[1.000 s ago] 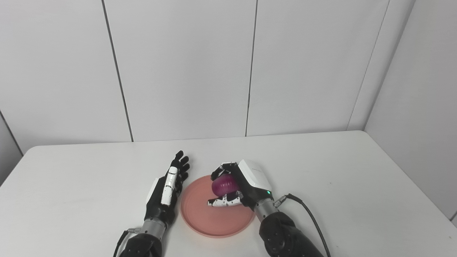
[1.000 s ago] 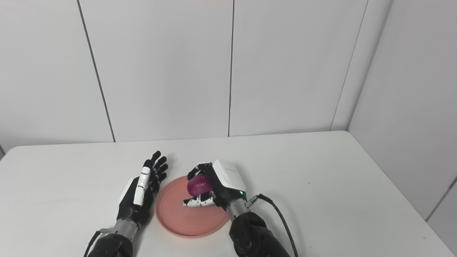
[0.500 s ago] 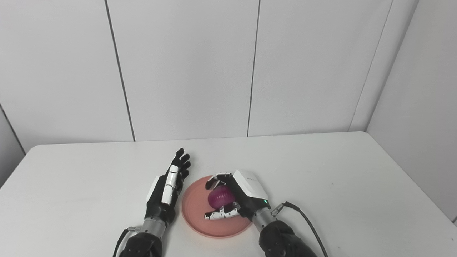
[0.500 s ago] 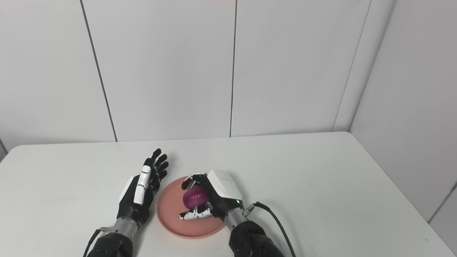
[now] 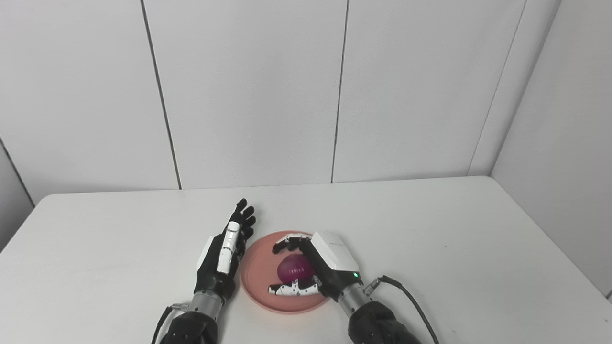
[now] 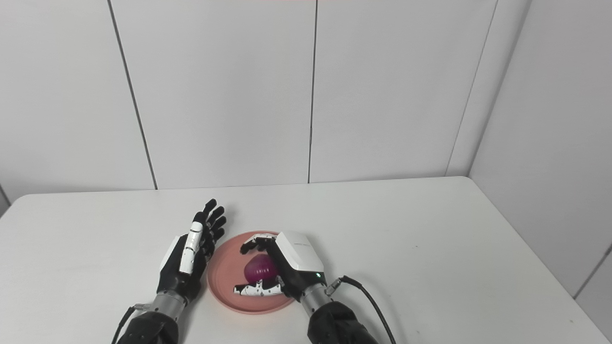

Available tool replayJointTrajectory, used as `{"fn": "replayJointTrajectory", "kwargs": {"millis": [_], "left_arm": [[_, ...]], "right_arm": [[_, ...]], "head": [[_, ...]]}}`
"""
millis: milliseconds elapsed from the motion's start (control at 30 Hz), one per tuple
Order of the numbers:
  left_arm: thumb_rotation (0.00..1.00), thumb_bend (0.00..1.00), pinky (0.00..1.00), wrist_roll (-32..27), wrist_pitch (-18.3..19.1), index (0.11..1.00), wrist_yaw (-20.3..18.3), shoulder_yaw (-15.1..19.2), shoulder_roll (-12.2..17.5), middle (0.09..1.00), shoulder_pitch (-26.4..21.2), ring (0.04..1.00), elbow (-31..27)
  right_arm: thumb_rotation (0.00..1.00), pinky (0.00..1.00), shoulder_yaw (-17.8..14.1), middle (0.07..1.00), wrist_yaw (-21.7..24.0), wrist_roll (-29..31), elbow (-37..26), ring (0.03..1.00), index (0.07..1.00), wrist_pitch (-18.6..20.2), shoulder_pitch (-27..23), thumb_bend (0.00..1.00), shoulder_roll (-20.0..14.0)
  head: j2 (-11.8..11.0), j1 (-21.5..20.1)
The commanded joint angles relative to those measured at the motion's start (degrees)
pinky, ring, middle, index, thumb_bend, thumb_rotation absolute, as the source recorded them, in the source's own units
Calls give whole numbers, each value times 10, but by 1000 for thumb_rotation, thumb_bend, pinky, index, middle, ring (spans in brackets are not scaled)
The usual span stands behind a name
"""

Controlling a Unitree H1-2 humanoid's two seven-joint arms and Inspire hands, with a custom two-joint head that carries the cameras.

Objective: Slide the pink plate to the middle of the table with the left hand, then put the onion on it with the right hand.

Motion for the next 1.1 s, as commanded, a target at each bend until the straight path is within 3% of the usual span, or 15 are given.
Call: {"fn": "replayJointTrajectory", "kwargs": {"millis": [0, 167, 533, 733, 933, 1067], "left_arm": [[1000, 554, 985, 1, -22, 968, -2, -3, 1, 979, -16, 979, -20], [1000, 578, 1000, 2, -16, 974, -3, -3, 4, 985, -14, 987, -24], [1000, 604, 1000, 14, -8, 969, 5, -2, 19, 977, -8, 981, -31], [1000, 594, 997, 14, -15, 970, 3, 2, 29, 974, -4, 978, -35], [1000, 605, 979, 20, -15, 970, 8, 2, 37, 971, -1, 968, -35], [1000, 597, 973, 15, -13, 974, 9, 6, 38, 974, 5, 970, -37]], "right_arm": [[696, 807, -7, 847, -2, 9, -23, 834, 839, -33, -18, 612, -3], [840, 873, -12, 904, 1, 24, -29, 889, 898, -46, -15, 631, -7], [897, 829, -35, 914, -26, 31, -43, 884, 905, -87, -3, 601, -11], [956, 859, -69, 938, 8, 65, -78, 920, 931, -47, 7, 620, -7], [995, 851, -107, 933, 4, 69, -100, 899, 927, -16, 16, 634, -1], [1000, 847, -142, 942, 16, 125, -95, 911, 934, -14, 21, 608, 6]], "head": [[1, 0], [1, 0], [-1, 4], [1, 12], [0, 17], [-2, 28]]}}
